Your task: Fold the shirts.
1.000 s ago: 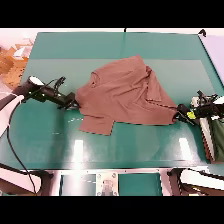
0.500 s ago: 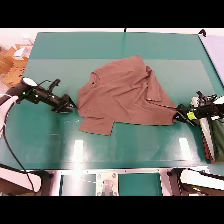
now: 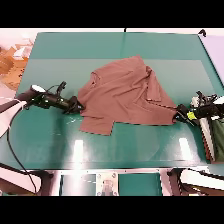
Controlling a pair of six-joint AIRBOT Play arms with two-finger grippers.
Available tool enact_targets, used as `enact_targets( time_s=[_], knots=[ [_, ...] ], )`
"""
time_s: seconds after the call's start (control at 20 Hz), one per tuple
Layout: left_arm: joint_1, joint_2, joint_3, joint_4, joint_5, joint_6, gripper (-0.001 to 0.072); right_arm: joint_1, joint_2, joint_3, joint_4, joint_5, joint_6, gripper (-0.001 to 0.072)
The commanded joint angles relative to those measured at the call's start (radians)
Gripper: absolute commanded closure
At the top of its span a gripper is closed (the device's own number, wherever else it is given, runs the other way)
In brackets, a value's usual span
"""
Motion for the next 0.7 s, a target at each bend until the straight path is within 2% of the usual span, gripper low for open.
enact_targets(
  time_s=[0.0, 0.05, 0.15, 0.3, 0.4, 0.5, 0.65],
  knots=[
    [0.002, 0.000, 0.008, -0.023, -0.011, 0.016, 0.0633, 0.001, 0.000, 0.000, 0.001, 0.005, 0.000, 0.0698],
    [0.015, 0.000, 0.025, -0.023, -0.049, 0.026, 0.0685, 0.001, 0.000, 0.000, 0.001, 0.012, 0.000, 0.0698],
    [0.038, 0.000, 0.070, -0.023, -0.117, 0.030, 0.0686, 0.001, 0.000, 0.000, 0.001, 0.043, 0.005, 0.0697],
    [0.042, 0.000, 0.096, -0.029, -0.132, 0.031, 0.0686, 0.001, -0.004, -0.005, 0.006, 0.073, 0.057, 0.0696],
    [0.043, 0.000, 0.106, -0.057, -0.150, 0.031, 0.0686, 0.000, -0.003, 0.010, 0.063, 0.092, 0.054, 0.0700],
    [0.043, 0.015, 0.178, -0.060, -0.231, 0.030, 0.0687, 0.000, 0.034, 0.083, 0.173, 0.137, -0.008, 0.0700],
    [0.043, 0.134, 0.370, -0.068, -0.302, -0.006, 0.0687, -0.006, 0.166, 0.326, 0.288, 0.267, -0.018, 0.0700]
  ],
)
